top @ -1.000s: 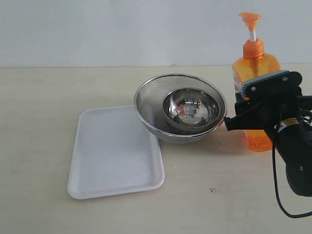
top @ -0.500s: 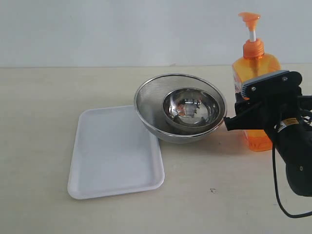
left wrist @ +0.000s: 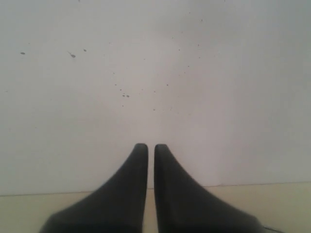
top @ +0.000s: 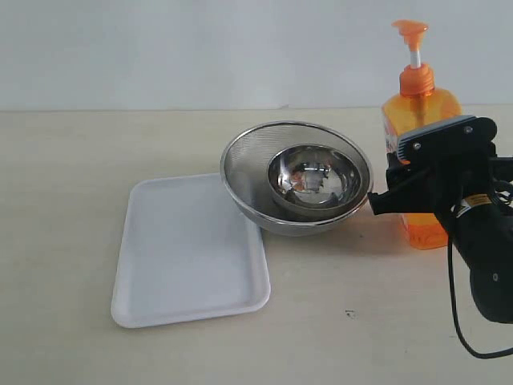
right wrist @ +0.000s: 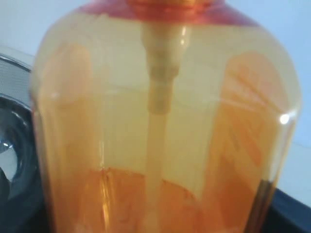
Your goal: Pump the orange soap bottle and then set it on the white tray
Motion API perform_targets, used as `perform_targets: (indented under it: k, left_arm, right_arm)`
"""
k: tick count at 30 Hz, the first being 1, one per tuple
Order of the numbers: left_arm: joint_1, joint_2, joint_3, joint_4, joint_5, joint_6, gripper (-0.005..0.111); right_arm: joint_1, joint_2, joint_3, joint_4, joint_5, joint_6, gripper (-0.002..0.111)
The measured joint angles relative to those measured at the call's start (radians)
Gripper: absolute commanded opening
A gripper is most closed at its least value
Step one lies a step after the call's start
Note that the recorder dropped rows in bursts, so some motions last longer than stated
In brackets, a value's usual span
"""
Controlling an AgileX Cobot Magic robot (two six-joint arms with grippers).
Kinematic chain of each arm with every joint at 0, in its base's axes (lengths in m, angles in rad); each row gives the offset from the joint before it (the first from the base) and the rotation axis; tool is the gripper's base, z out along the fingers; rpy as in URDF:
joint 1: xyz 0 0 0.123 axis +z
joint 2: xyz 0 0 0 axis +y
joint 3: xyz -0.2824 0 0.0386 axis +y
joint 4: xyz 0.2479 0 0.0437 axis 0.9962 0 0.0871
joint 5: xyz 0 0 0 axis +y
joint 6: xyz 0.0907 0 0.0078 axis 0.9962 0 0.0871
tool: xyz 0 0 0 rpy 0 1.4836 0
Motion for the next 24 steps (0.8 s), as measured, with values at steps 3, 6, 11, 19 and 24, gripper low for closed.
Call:
perform_targets:
  k: [3, 6, 11, 19, 24]
  left_arm:
    - [0.0, 0.0, 0.0, 0.023, 0.001, 0.002, 0.005]
    - [0.0, 0.0, 0.0, 0.03, 0.002, 0.003, 0.005]
    - [0.0, 0.0, 0.0, 0.03, 0.002, 0.003, 0.005]
    - [0.0, 0.0, 0.0, 0.03, 0.002, 0.003, 0.005]
    - [0.0, 0.0, 0.0, 0.03, 0.002, 0.003, 0.005]
  right_arm:
    - [0.0, 0.0, 0.0, 0.0, 0.0, 0.0, 0.0]
    - [0.0, 0.0, 0.0, 0.0, 0.0, 0.0, 0.0]
    - [0.0, 0.0, 0.0, 0.0, 0.0, 0.0, 0.0]
    - [0.0, 0.0, 0.0, 0.0, -0.002, 0.0, 0.0]
    - [0.0, 0.0, 0.0, 0.0, -0.004, 0.0, 0.0]
